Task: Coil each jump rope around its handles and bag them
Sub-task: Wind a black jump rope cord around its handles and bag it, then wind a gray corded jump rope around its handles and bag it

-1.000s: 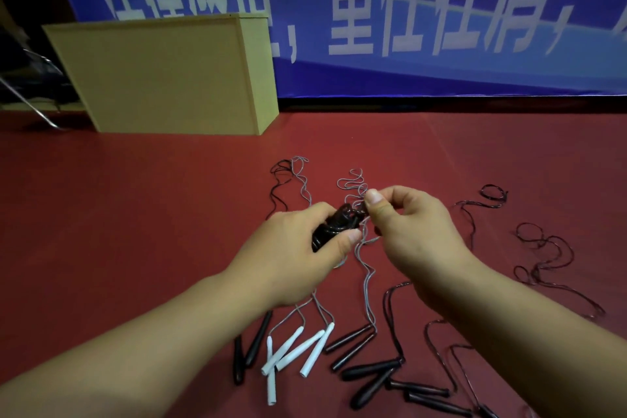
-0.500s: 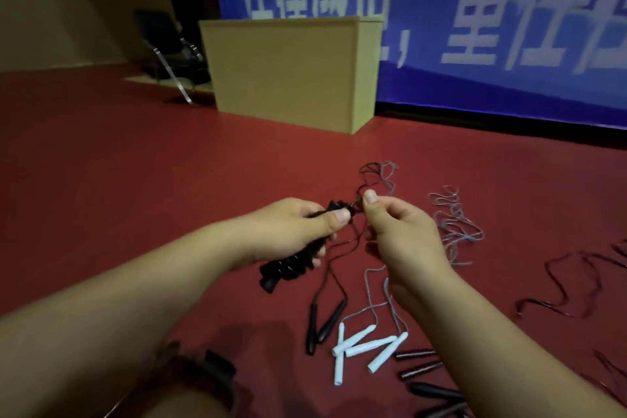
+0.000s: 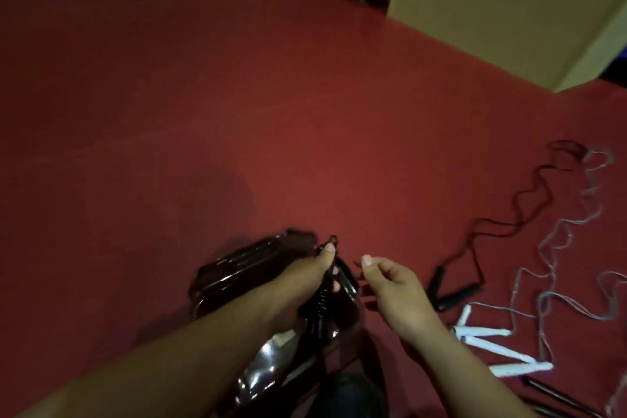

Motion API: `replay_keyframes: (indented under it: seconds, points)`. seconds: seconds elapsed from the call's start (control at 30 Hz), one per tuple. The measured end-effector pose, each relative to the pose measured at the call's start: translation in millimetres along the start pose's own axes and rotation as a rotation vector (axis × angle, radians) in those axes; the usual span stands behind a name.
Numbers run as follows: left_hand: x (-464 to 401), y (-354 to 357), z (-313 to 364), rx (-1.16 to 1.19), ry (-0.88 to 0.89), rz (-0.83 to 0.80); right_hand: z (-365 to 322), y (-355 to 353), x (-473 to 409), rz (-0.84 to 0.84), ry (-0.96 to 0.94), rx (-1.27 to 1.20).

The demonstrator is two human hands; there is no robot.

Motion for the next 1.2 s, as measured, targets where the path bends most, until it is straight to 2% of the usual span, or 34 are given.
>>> replay_keyframes:
  seconds: [0.13,0.23,0.33,0.5,0.6,0.67,0.73,0.83,0.93,1.0,1.2]
  points:
    - [-29.5,-46.3,-54.4,0.279,-0.221,0.087,39.1,43.9,-16.2,-0.052,0.036,0.166]
    - [-47.1,-66.0,-84.2,0.297,-0.308,0.147,61.8,56.2,-27.8,-0.037,-0.002,0.345]
    - [-70.0,-74.1,-105.1,0.271,-0.278,0.272,71.4,54.4,-31.9,0.013,-0.025,0.439]
    - [-101.2,-56.8,-114.8,0.38,-0.317,0.254,79.8,53.6,-31.1,0.051,0.047,0.266]
    - [-103.4,-43.8,-113.6,0.41,-0.347,0.175,89.2,54.1,-27.2,0.081,0.115,0.119]
    - [-99.7,-38.2,-112.9,0.268,-0.245,0.163,93.2,54.9,-27.6,0.087,0.131,0.055]
    - [-90.4,-38.0,-107.6,0.006,0.002,0.202,93.6,50.8,-26.3,0.089,0.143,0.007]
    - [-72.2,-36.1,-90.9,-0.28,0.233,0.235,90.6,41.8,-25.5,0.026,0.169,-0.073]
    - [-46.6,-15.4,-56.2,-0.457,0.439,0.214,91.4,12.3,-16.6,0.029,0.175,-0.021]
    - [-32.1,9.4,-32.4,-0.549,0.555,0.114,89.9,-16.0,-10.1,0.066,0.165,0.046]
    - [8.5,163.9,18.0,-1.096,0.721,-0.427,78.3,-164.0,59.5,0.328,0.124,0.283]
Point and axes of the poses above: each hand's wrist, its own x-axis away from the middle knuckle, its own y-axis out of the palm, z = x × y, the point moved 3 cm from there along -x, towards the middle knuckle, and after that the axes turned 12 degrees about x, right-handed, at the moved point
